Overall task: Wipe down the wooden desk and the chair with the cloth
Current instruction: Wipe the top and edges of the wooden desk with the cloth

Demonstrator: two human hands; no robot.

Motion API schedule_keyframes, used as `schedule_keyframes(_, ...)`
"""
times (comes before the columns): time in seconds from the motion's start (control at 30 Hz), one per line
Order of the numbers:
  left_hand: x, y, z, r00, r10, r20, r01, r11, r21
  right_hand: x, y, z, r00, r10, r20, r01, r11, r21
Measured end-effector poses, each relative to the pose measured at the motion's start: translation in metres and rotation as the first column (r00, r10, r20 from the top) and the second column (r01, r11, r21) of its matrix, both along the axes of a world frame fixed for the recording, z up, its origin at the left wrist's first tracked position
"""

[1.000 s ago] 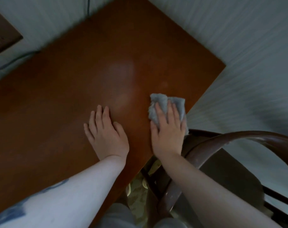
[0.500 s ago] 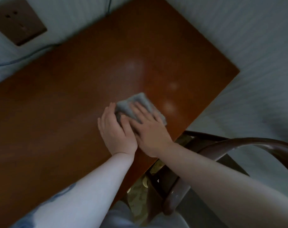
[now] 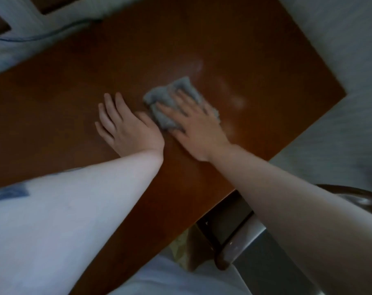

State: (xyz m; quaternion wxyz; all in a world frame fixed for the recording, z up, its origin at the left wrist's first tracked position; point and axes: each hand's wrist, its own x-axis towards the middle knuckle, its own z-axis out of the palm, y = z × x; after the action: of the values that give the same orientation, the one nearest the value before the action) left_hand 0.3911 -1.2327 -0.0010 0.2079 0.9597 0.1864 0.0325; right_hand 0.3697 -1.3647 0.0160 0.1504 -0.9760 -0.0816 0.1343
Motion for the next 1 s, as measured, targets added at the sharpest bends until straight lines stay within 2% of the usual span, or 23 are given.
schedule_keyframes(0.03, 0.0, 0.0, -0.001, 1.0, 0.003, 0.003, -0.003, 1.0, 0.022, 0.008, -0.01, -0.002, 0.993, -0.118, 0.017, 0.119, 0.993, -0.018)
schedule_keyframes(0.1, 0.0, -0.002, -0.004, 1.0, -0.002, 0.006, 0.002, 0.999, 0.055, 0.006, -0.02, -0.008, 0.915, -0.39, 0.105, 0.398, 0.915, -0.068)
schedule_keyframes(0.17, 0.0, -0.003, -0.007, 1.0, 0.0, 0.023, -0.001, 0.997, 0.08, -0.011, -0.006, -0.012, 0.843, -0.5, 0.199, 0.524, 0.846, -0.094)
schedule_keyframes(0.23, 0.0, -0.003, -0.008, 0.999, 0.007, 0.037, -0.011, 0.994, 0.109, -0.025, 0.018, -0.013, 0.879, -0.431, 0.203, 0.451, 0.89, -0.06)
schedule_keyframes(0.3, 0.001, -0.002, -0.008, 1.0, -0.004, 0.02, 0.002, 0.995, 0.099, -0.021, 0.026, -0.011, 0.974, -0.173, 0.149, 0.179, 0.983, -0.032)
schedule_keyframes(0.37, 0.001, -0.002, -0.006, 1.0, -0.014, -0.001, 0.014, 0.996, 0.09, 0.004, 0.012, -0.008, 0.992, 0.095, 0.088, -0.094, 0.995, -0.018)
schedule_keyframes(0.4, 0.0, -0.002, -0.006, 1.0, -0.015, -0.004, 0.015, 0.996, 0.092, 0.017, 0.002, -0.007, 0.99, 0.123, 0.071, -0.122, 0.992, -0.017)
schedule_keyframes(0.43, 0.0, -0.001, -0.005, 1.0, -0.015, -0.001, 0.015, 0.995, 0.095, 0.027, -0.008, -0.007, 0.997, 0.045, 0.067, -0.043, 0.999, -0.022)
schedule_keyframes(0.47, 0.001, -0.001, -0.006, 1.0, -0.016, -0.001, 0.016, 0.995, 0.094, 0.031, -0.019, -0.007, 0.989, -0.124, 0.079, 0.127, 0.991, -0.03)
schedule_keyframes(0.53, 0.0, -0.002, -0.006, 1.0, -0.019, -0.008, 0.019, 0.996, 0.086, 0.018, -0.025, -0.009, 0.861, -0.491, 0.134, 0.501, 0.864, -0.051)
schedule_keyframes(0.57, 0.0, -0.002, -0.006, 1.0, -0.02, -0.007, 0.021, 0.996, 0.082, 0.004, -0.018, -0.01, 0.799, -0.576, 0.176, 0.594, 0.8, -0.079)
schedule_keyframes(0.6, -0.001, -0.002, -0.005, 1.0, -0.02, -0.007, 0.021, 0.997, 0.081, -0.013, -0.006, -0.01, 0.794, -0.574, 0.201, 0.601, 0.791, -0.112)
schedule_keyframes(0.67, 0.0, -0.002, -0.004, 1.0, -0.019, -0.01, 0.02, 0.997, 0.076, -0.037, 0.016, -0.006, 0.901, -0.404, 0.159, 0.422, 0.901, -0.104)
schedule_keyframes(0.73, 0.0, -0.002, -0.004, 1.0, -0.017, -0.004, 0.017, 0.998, 0.062, -0.034, 0.016, -0.002, 0.991, -0.116, 0.065, 0.118, 0.993, -0.022)
schedule_keyframes(0.8, 0.001, -0.002, -0.003, 1.0, -0.015, -0.003, 0.016, 0.998, 0.064, -0.009, -0.005, 0.001, 0.994, 0.108, 0.018, -0.108, 0.994, 0.006)
schedule_keyframes(0.83, 0.001, -0.002, -0.003, 1.0, -0.015, -0.005, 0.015, 0.998, 0.067, 0.003, -0.019, 0.002, 0.994, 0.111, 0.018, -0.111, 0.994, 0.002)
schedule_keyframes(0.87, 0.002, -0.001, -0.004, 1.0, -0.015, -0.011, 0.016, 0.997, 0.069, 0.01, -0.034, 0.002, 1.0, 0.013, 0.02, -0.013, 1.0, -0.004)
schedule_keyframes(0.9, 0.001, -0.001, -0.004, 1.0, -0.017, -0.017, 0.019, 0.997, 0.071, 0.012, -0.049, 0.001, 0.986, -0.162, 0.032, 0.163, 0.987, -0.015)
schedule_keyframes(0.97, -0.001, -0.001, -0.004, 1.0, -0.02, -0.022, 0.022, 0.997, 0.075, -0.005, -0.067, -0.002, 0.842, -0.533, 0.077, 0.538, 0.841, -0.063)
schedule_keyframes(1.0, -0.002, -0.001, -0.004, 1.0, -0.021, -0.023, 0.022, 0.997, 0.079, -0.018, -0.062, -0.003, 0.764, -0.636, 0.108, 0.645, 0.756, -0.11)
